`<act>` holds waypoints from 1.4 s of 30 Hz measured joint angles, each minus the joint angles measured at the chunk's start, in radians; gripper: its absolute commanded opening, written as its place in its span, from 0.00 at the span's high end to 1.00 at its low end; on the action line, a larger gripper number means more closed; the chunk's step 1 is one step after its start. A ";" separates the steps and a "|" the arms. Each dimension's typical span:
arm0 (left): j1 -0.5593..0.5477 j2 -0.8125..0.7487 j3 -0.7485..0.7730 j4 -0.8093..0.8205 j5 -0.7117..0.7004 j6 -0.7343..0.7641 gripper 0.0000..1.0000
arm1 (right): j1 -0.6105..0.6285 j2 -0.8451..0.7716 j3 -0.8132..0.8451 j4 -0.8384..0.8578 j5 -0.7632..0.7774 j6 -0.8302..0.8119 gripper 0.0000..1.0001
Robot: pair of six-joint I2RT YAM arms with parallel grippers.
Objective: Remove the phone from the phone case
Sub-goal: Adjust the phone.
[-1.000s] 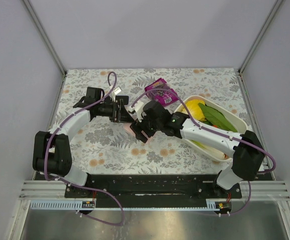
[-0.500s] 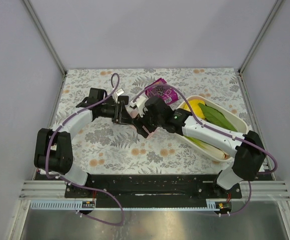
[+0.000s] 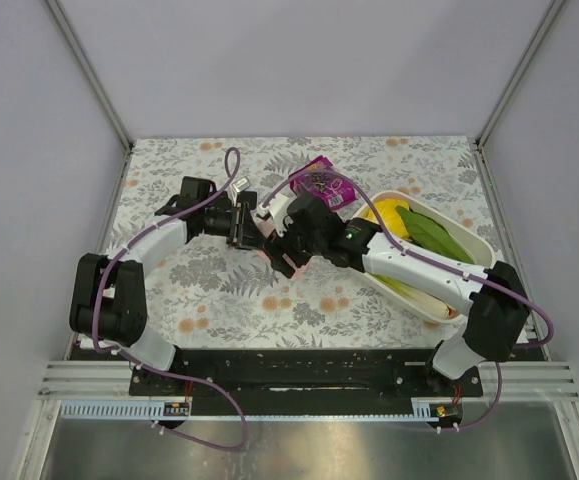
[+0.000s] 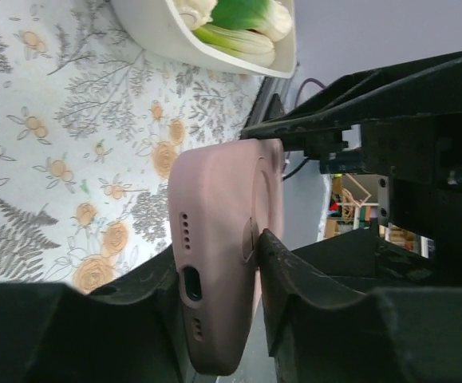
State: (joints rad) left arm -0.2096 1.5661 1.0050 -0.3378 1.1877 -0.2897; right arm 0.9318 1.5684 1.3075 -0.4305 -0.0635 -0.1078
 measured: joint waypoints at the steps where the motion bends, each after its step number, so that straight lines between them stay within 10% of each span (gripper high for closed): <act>1: 0.000 0.000 0.000 0.001 0.003 -0.003 0.78 | 0.000 0.000 0.000 0.000 0.000 0.000 1.00; 3: -0.001 0.000 0.000 0.001 0.035 -0.023 1.00 | 0.002 0.003 0.000 -0.001 -0.001 0.000 0.98; 11: -0.005 0.000 -0.019 0.003 0.010 0.013 1.00 | 0.008 0.005 0.000 0.045 -0.009 0.013 0.49; 29: 0.006 -0.221 0.041 -0.336 -0.135 0.469 1.00 | -0.029 -0.084 -0.001 0.043 0.013 0.008 0.01; 42: -0.019 -0.448 0.103 -0.491 -0.246 0.708 1.00 | -0.068 -0.149 -0.039 0.028 -0.214 -0.059 0.00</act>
State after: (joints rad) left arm -0.2283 1.1183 1.1080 -0.8291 0.9421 0.4179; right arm 0.8635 1.4193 1.2682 -0.4023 -0.2775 -0.1665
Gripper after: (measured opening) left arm 0.169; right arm 0.993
